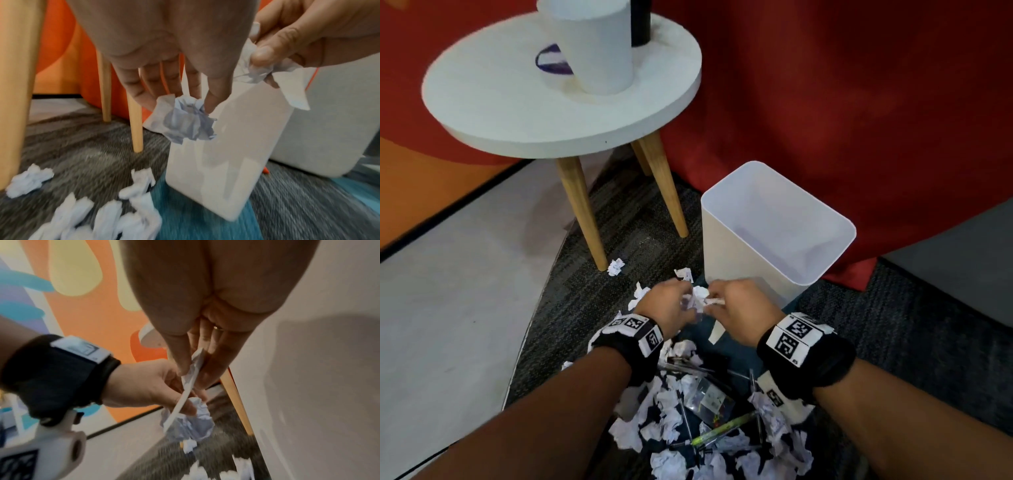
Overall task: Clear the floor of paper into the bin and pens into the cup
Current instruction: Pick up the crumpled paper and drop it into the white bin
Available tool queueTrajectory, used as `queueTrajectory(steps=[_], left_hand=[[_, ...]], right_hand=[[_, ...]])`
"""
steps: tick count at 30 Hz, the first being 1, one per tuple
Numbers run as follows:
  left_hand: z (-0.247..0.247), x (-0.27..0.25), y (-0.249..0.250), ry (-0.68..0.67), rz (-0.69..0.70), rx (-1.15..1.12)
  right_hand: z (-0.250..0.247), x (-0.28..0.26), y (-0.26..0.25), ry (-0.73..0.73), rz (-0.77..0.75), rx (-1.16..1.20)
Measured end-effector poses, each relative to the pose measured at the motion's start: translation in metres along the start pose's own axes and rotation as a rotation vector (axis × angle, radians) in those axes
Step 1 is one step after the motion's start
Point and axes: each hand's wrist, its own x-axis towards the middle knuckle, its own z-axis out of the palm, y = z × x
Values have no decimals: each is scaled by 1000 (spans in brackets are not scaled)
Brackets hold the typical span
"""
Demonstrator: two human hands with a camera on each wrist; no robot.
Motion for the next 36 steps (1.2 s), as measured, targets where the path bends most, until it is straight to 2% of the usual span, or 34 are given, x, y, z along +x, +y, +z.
queueTrajectory(steps=[4,10,15,18,21,23,31,34,36], left_hand=[[-46,9,16,148,-9,-74],[-100,16,29,358,-36,-146],[-134,22,47,517,-9,-223],[-143,22,65,571,66,-281],[-143,23,83,554,144,-332],[-138,25,92,513,177,-371],[-115,35,109,365,157,-485],[-111,39,116,314,164,-458],[-108,43,117,248,183,-352]], right_hand=[[-40,-12,-13,230,-70,141],[-80,-7,-3,554,-25,437],[-88,4,23,714,54,378],[-84,9,42,636,167,184],[-79,6,55,393,292,34],[-77,3,56,300,319,14],[-77,5,57,372,337,87],[-75,4,59,380,345,85],[-76,4,60,371,349,90]])
